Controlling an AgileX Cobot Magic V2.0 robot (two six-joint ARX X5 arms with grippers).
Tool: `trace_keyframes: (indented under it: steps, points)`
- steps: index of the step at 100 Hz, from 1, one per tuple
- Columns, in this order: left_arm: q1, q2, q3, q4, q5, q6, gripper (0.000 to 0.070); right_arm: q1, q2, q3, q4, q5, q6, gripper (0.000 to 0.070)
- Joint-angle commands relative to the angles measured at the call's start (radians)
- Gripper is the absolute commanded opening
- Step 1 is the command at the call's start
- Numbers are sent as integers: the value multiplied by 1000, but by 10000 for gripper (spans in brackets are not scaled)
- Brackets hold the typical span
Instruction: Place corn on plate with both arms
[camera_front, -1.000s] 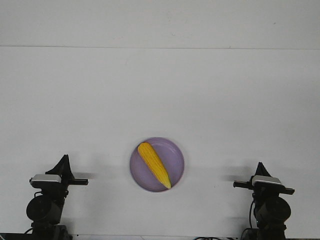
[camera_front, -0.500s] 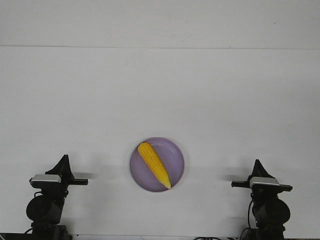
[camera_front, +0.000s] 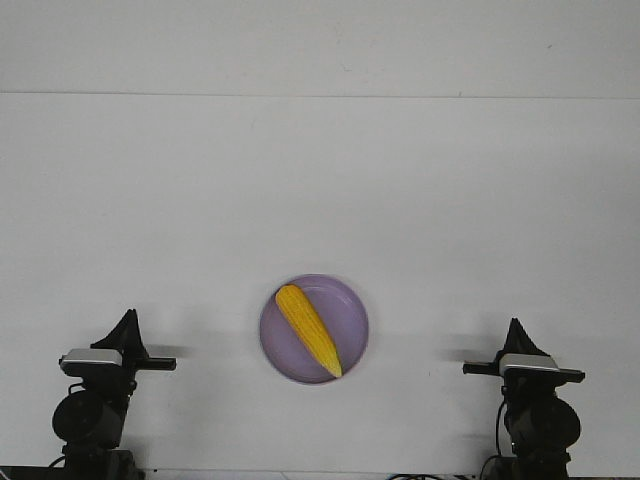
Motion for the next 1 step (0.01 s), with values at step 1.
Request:
trace_keyframes:
  steps: [1]
  points:
    - [0,-2,-21,10,-2,9,14,0,-1,-3,12,0,-10,9]
